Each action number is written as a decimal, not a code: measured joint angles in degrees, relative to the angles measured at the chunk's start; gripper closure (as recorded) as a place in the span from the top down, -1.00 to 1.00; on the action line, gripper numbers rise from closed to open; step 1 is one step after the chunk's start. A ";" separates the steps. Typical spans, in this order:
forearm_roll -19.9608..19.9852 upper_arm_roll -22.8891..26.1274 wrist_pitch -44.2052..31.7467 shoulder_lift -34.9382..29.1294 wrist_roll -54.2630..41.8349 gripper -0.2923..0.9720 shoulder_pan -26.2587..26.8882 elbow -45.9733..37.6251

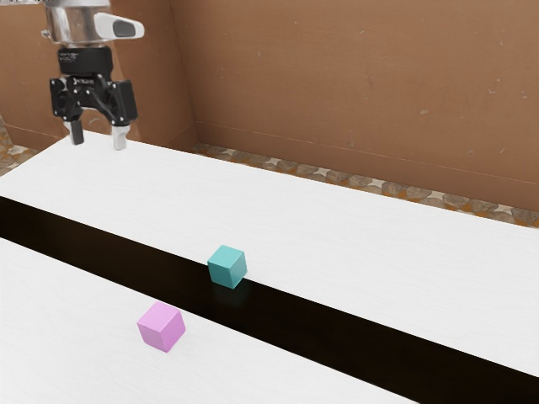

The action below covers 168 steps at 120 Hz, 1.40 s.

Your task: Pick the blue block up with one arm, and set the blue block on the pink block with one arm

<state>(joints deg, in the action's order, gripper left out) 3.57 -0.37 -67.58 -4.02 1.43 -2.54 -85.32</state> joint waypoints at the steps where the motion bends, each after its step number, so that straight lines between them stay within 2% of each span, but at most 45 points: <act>1: 0.01 -0.05 -0.74 0.03 -0.05 0.54 -0.15 -0.02; 9: 0.09 -0.17 -5.70 1.30 -0.42 0.54 -0.68 0.02; 22: 0.20 0.89 -14.01 10.46 -0.90 0.54 -1.04 0.24; 33: 0.49 1.85 -21.56 16.72 -1.19 0.52 0.70 -0.49; 40: 0.59 2.69 -27.50 17.10 -1.36 0.52 1.09 -6.17; 49: 0.42 4.12 -36.87 12.98 -1.51 0.53 1.16 -19.47; 57: 0.23 4.79 -44.41 12.20 -1.64 0.53 1.22 -26.14; 70: -1.99 5.74 -54.49 14.68 -1.74 0.53 1.15 -28.93; 83: -3.99 5.44 -61.42 18.46 -1.64 0.53 1.00 -28.64; 109: -5.43 5.44 -68.02 23.98 -1.54 0.54 0.88 -25.44; 168: -5.13 6.30 -70.71 24.53 -1.32 0.54 0.85 -28.57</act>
<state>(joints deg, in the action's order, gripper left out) -1.56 5.93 -138.29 20.51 0.11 -1.69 -113.90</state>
